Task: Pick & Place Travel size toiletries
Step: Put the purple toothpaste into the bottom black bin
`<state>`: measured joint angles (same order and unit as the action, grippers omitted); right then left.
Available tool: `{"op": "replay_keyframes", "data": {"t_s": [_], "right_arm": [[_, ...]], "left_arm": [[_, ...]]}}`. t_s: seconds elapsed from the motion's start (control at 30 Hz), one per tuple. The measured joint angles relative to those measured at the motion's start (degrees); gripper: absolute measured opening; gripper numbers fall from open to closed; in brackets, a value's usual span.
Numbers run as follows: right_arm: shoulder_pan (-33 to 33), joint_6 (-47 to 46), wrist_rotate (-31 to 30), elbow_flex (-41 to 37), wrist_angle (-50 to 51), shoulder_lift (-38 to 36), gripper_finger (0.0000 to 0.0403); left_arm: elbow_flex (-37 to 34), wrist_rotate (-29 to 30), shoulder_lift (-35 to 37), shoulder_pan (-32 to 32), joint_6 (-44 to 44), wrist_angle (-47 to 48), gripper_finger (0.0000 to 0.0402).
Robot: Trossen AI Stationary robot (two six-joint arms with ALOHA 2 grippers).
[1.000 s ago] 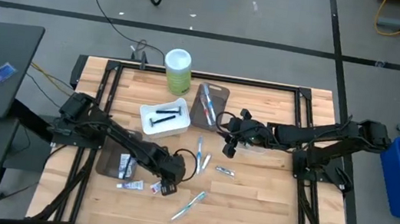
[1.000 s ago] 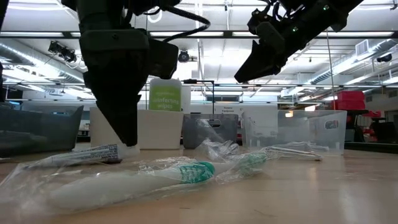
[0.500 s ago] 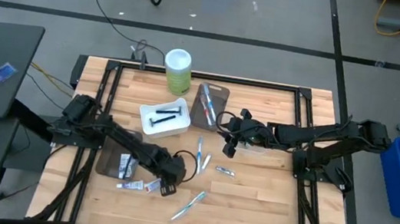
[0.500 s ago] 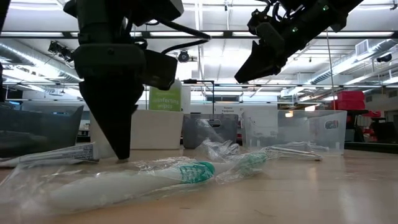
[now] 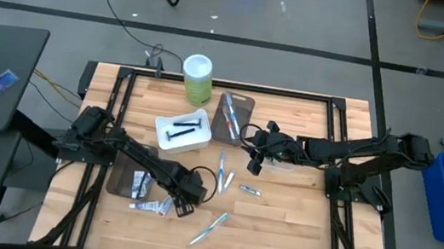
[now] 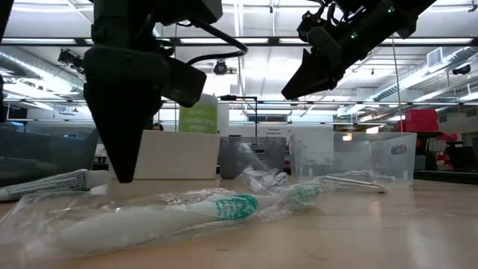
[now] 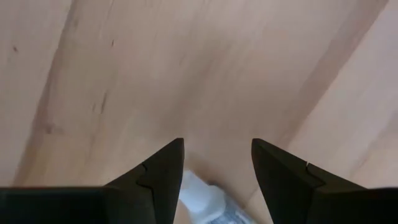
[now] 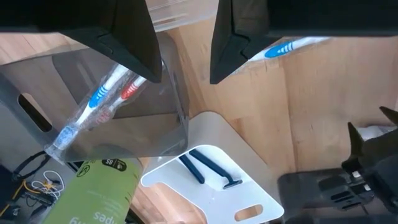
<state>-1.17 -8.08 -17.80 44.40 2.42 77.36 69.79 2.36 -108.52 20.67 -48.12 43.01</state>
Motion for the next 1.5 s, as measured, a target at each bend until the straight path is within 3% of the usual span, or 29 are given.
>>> {"op": "replay_keyframes", "data": {"t_s": [0.17,0.4,0.53,0.73,1.13,1.5], "right_arm": [[0.0,0.0,0.0,0.0,0.0,0.0,0.0146],[0.0,0.0,0.0,0.0,-0.1,0.0,0.0145],[0.0,0.0,0.0,0.0,-0.1,0.0,0.0146],[0.0,0.0,0.0,0.0,0.0,0.0,0.0145],[0.0,0.0,0.1,0.0,-0.1,0.0,0.0145],[0.0,0.0,0.5,-0.1,-0.1,0.0,0.0145]], "left_arm": [[1.2,-2.0,-0.3,-0.6,-3.1,3.2,0.0196],[7.3,-1.5,-0.2,-0.9,-11.4,17.5,0.0196],[6.8,-5.0,-0.1,0.9,-19.7,17.6,0.0196],[6.8,-4.8,-0.4,3.4,-30.9,16.6,0.0196],[6.9,-1.7,-1.1,4.1,-31.5,14.9,0.0196],[7.1,-9.3,-9.0,4.2,-23.3,14.0,0.0196]]}}
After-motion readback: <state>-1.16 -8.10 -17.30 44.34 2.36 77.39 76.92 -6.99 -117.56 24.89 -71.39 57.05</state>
